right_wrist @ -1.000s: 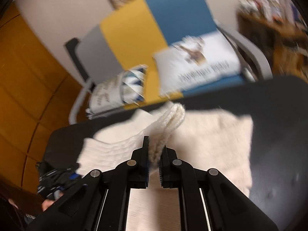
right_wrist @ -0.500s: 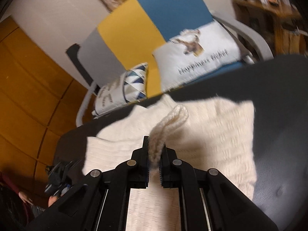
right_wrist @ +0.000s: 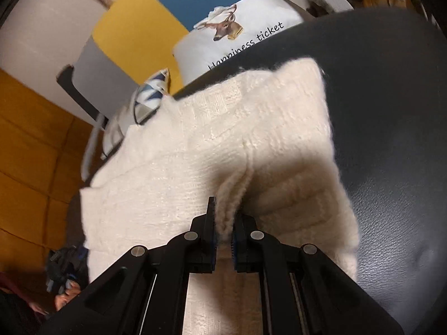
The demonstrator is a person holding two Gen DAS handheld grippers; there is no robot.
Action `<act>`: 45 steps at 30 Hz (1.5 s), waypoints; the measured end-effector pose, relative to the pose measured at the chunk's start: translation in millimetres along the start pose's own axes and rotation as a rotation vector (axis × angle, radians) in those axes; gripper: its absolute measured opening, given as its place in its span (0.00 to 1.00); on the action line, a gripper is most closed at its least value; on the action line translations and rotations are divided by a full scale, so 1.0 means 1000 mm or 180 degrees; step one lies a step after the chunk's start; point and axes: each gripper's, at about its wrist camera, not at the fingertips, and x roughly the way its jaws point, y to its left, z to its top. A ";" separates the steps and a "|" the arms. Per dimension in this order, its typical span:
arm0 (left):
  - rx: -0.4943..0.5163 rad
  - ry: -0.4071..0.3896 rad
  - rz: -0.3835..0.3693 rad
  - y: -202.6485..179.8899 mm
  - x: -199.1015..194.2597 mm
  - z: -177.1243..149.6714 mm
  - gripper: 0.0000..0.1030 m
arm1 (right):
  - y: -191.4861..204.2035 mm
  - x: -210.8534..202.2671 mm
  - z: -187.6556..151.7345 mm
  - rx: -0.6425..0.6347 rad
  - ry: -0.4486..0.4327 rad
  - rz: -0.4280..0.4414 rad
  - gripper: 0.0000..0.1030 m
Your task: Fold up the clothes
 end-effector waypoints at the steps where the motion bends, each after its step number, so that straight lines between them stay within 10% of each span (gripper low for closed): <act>1: 0.0030 0.0001 -0.0042 -0.003 -0.001 0.001 0.06 | 0.003 -0.005 0.001 -0.0037 -0.0052 0.0069 0.08; 6: 0.0221 -0.0022 -0.0064 -0.014 -0.003 0.002 0.06 | 0.040 -0.039 0.010 -0.0453 -0.0399 0.0407 0.08; 13: 0.0287 0.0290 0.0169 -0.007 -0.006 0.000 0.17 | 0.000 0.002 0.006 -0.0175 -0.0077 -0.0171 0.08; 18: 0.0679 0.0220 0.0036 -0.040 -0.041 -0.001 0.18 | -0.017 -0.013 0.004 0.0049 -0.0290 0.0110 0.18; 23: 0.1363 0.0223 -0.0129 -0.100 -0.028 -0.013 0.21 | -0.010 -0.051 0.004 -0.0121 -0.0686 -0.0342 0.25; 35: 0.2020 0.0259 0.1097 -0.083 0.069 -0.012 0.17 | 0.077 0.025 -0.003 -0.1161 -0.0094 -0.0776 0.25; 38: 0.1949 0.0171 0.1007 -0.063 0.050 -0.004 0.03 | 0.076 0.039 -0.016 -0.1226 -0.0021 -0.0537 0.40; 45: 0.1936 0.0211 0.0597 -0.092 0.025 0.006 0.20 | 0.078 0.036 -0.016 -0.1264 -0.0022 -0.0440 0.43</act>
